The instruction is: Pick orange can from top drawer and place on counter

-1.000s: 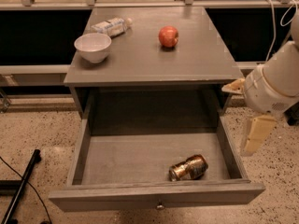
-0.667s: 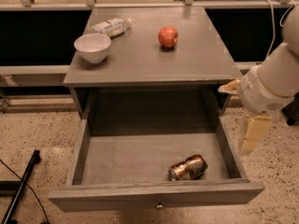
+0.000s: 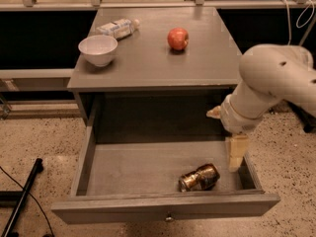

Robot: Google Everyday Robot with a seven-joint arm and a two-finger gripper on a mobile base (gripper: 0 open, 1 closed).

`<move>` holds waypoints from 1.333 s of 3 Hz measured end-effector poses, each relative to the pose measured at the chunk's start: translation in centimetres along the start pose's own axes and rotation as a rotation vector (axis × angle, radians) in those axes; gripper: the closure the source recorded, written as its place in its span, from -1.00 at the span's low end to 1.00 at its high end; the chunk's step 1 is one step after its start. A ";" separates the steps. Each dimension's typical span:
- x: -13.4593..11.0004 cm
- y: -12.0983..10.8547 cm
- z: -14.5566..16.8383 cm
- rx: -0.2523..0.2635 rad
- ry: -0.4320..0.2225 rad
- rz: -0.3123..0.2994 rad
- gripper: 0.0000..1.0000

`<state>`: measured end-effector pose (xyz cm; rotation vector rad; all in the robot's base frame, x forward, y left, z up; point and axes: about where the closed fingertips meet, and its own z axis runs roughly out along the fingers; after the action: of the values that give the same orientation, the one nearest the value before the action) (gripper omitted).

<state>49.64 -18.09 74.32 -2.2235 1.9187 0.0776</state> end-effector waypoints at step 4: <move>-0.4 4.1 13.8 -0.095 -0.055 -0.239 -0.64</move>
Offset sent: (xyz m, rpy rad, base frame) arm -0.0204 0.0335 -0.1337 0.0178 -0.0087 0.2998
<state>46.78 -15.64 60.43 -2.4675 1.6404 0.1945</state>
